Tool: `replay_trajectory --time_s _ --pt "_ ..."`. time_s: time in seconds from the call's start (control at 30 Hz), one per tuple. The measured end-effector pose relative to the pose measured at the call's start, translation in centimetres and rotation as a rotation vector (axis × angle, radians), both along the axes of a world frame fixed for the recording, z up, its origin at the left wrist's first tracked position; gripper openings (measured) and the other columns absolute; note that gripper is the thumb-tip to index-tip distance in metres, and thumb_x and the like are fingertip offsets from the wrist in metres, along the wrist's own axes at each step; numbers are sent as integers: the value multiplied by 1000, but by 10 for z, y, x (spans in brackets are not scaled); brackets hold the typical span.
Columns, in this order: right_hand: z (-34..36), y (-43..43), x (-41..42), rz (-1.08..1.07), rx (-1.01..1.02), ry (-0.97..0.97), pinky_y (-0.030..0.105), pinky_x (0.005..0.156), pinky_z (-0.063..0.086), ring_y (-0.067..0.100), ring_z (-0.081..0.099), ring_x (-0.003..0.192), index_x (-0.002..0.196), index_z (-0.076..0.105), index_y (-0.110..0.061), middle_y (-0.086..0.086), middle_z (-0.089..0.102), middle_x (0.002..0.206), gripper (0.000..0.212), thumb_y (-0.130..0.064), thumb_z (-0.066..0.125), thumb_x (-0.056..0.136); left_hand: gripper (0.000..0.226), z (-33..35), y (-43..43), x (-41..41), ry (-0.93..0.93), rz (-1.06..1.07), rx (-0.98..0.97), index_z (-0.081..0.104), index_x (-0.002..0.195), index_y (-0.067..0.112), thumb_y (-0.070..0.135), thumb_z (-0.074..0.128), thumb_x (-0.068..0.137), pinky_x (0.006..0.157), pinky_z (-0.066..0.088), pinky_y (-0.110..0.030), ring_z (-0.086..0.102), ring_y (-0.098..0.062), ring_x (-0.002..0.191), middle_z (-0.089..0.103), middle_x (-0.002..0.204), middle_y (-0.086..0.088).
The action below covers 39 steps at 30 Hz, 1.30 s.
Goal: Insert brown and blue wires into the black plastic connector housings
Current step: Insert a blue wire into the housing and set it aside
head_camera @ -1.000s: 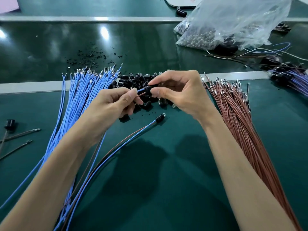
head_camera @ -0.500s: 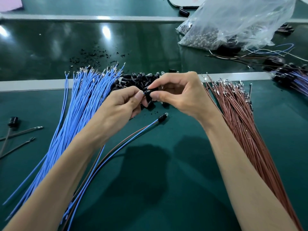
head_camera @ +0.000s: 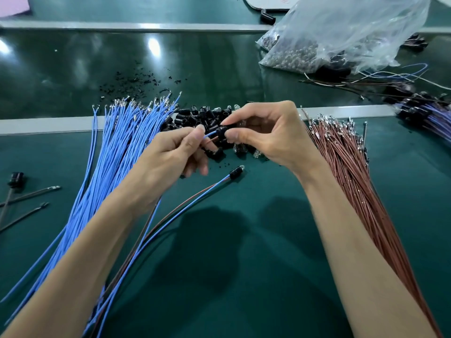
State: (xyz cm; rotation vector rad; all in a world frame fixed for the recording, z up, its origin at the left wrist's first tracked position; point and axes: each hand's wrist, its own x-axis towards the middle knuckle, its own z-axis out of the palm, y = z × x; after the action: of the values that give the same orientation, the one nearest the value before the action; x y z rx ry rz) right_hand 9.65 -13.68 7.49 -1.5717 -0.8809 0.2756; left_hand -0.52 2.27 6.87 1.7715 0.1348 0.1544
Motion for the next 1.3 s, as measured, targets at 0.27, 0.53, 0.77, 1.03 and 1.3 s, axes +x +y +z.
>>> replay_trajectory --time_s 0.27,0.53,0.77,1.03,1.3 --pt "-3 2 -1 42 -89 -31 13 66 47 1 63 65 96 70 -8 -2 66 71 21 0 75 77 32 -6 -4 0 -9 38 107 56 71 10 15 44 101 47 26 -17 34 -6 47 43 45 9" --pt "-5 10 -5 66 -76 -17 15 61 48 3 59 57 93 70 -14 -3 65 65 26 -1 78 72 35 -3 -3 0 55 0 69 57 78 10 38 45 95 60 33 -28 41 -16 59 50 54 8" --pt "0 1 0 -21 -4 31 16 60 50 6 60 56 88 72 -11 -2 68 66 17 -1 76 75 25 2 -2 -1 -38 96 -22 60 80 11 31 52 92 50 25 -19 34 -12 54 47 51 10" --pt "4 -3 0 74 -123 1 16 69 47 5 57 67 107 68 -6 6 65 80 21 1 62 88 14 2 4 -2 -17 77 -11 63 88 22 23 52 96 54 32 -20 41 -9 53 51 54 8" --pt "0 0 3 6 -21 99 12 58 47 1 59 57 97 71 -11 -8 69 66 20 1 70 81 14 2 0 -4 -34 60 29 61 81 19 22 55 94 54 31 -25 38 -12 56 57 62 10"
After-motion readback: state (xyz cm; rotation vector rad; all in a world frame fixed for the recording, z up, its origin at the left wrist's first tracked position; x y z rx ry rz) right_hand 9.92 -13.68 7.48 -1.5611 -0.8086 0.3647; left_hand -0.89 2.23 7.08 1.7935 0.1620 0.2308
